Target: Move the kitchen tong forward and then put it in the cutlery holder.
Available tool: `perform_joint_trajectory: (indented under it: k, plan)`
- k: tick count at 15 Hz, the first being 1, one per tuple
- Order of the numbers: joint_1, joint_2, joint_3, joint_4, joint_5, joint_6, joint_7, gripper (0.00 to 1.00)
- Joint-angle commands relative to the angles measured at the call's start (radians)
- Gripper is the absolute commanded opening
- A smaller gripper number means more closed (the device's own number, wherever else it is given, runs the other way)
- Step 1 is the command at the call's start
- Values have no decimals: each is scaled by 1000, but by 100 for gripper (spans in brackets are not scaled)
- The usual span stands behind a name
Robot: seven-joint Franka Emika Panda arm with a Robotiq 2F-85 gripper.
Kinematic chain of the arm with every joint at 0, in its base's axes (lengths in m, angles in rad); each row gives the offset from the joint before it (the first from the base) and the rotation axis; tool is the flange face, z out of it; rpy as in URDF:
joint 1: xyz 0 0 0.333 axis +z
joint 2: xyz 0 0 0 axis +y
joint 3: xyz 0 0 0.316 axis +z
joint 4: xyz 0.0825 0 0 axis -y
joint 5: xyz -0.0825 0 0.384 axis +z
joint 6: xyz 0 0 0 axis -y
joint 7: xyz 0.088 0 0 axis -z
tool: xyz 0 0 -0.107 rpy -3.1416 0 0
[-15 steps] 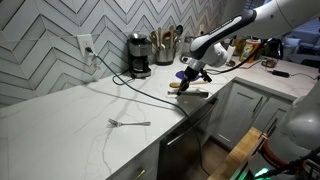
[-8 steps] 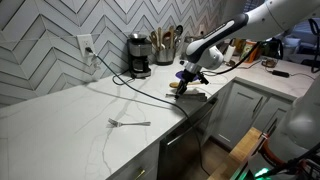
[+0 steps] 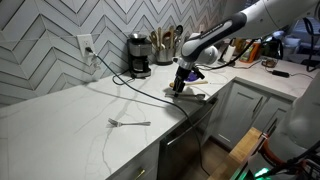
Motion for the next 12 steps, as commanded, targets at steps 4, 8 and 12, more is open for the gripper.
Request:
perform_joint_trajectory:
  k: [4, 8, 12]
  plan:
    - [30, 107, 55, 220, -324, -262, 382, 100]
    - [57, 206, 82, 368, -448, -403, 594, 100]
    - [86, 309, 96, 477, -553, -495, 722, 100]
